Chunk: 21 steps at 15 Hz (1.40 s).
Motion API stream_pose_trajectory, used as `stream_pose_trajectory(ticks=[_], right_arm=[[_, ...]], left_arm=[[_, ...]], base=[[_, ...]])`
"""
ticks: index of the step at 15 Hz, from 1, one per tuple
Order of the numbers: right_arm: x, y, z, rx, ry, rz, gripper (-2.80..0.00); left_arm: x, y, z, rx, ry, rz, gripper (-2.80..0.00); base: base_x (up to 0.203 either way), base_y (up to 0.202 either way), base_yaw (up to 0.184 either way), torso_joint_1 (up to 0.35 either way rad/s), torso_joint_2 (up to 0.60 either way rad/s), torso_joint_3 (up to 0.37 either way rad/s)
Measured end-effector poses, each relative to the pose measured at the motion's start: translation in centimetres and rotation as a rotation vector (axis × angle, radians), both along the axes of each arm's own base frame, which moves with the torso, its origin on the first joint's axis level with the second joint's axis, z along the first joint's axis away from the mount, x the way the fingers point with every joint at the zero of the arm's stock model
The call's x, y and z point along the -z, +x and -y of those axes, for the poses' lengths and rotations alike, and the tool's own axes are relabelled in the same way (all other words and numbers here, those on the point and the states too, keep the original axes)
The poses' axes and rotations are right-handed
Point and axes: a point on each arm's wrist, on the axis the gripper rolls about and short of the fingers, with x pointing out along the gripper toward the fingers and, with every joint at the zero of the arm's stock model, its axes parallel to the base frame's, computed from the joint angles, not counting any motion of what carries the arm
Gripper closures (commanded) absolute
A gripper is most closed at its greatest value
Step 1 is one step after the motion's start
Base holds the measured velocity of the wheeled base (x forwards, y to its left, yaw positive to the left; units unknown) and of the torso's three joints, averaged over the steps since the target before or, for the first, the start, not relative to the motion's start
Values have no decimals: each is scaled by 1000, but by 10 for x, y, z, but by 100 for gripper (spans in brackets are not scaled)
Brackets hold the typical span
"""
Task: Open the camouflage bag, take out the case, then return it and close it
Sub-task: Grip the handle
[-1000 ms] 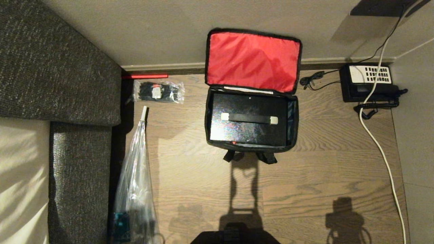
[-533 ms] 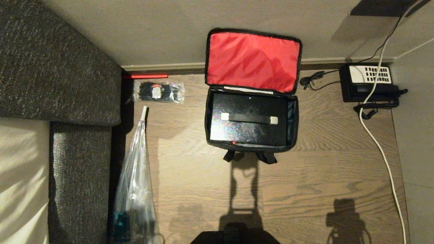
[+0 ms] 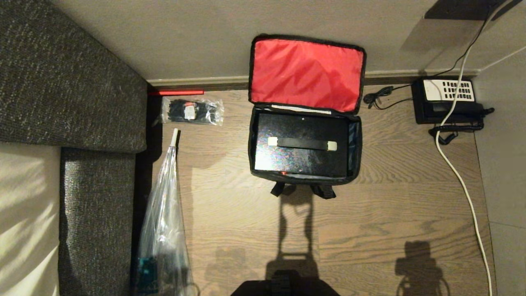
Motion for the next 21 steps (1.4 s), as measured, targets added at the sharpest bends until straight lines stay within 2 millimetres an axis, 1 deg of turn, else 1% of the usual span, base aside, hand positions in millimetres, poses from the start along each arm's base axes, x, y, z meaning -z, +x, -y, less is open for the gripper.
stream_pose_trajectory(ticks=[12, 15, 21], right_arm=[[0, 0, 0, -1, 0, -1, 0], [0, 0, 0, -1, 0, -2, 0], [0, 0, 0, 0, 0, -2, 0]], left_arm=[[0, 0, 0, 2, -3, -4, 0], [0, 0, 0, 2, 5, -4, 0], [0, 0, 0, 2, 0, -3, 0]], base=[[0, 0, 0, 0, 0, 0], [-90, 0, 2, 0, -1, 0], [0, 0, 0, 0, 0, 0]])
